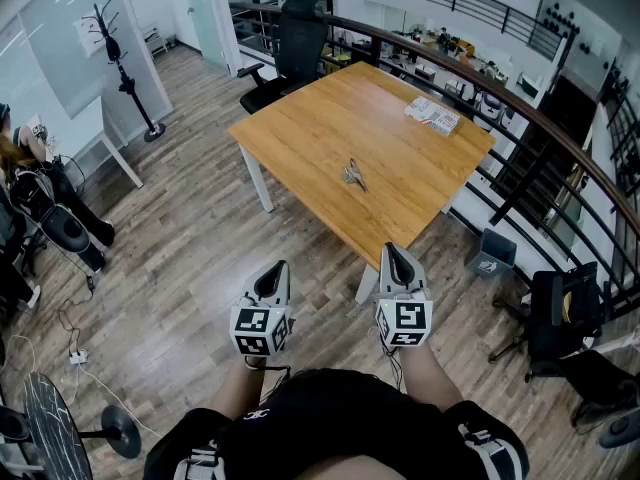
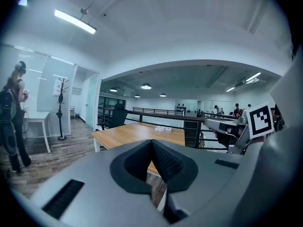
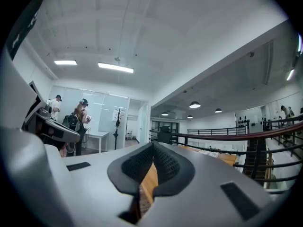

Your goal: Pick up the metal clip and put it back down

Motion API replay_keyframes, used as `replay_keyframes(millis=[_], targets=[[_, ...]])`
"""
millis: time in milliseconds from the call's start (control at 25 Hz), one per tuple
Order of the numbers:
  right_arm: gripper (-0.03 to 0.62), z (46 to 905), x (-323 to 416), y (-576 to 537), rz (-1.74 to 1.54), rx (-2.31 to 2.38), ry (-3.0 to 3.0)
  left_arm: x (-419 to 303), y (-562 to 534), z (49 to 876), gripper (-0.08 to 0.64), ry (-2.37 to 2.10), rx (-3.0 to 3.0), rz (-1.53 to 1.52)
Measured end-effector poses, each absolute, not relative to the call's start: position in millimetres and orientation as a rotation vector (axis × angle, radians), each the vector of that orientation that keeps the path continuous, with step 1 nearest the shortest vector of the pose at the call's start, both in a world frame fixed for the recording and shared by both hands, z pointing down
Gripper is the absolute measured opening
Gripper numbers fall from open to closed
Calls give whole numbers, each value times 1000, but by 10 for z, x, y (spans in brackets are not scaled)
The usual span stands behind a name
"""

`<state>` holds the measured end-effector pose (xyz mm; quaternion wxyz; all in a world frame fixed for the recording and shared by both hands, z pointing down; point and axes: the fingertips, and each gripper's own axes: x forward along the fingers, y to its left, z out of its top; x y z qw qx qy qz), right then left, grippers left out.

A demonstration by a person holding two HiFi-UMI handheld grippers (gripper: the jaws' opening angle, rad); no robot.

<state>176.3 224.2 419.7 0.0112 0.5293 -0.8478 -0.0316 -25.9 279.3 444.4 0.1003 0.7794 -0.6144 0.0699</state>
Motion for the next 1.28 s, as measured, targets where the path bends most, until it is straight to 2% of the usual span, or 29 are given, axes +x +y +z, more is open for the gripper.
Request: replay_keyframes(millis=[800, 1280], targets=[[15, 4109, 1277, 2535, -125, 1687, -2642, -690, 3053, 4518, 14, -1782, 2332, 209], [15, 4346, 878, 2675, -119, 1710, -2608, -1118, 3157, 4722, 14, -1750, 2358, 207]])
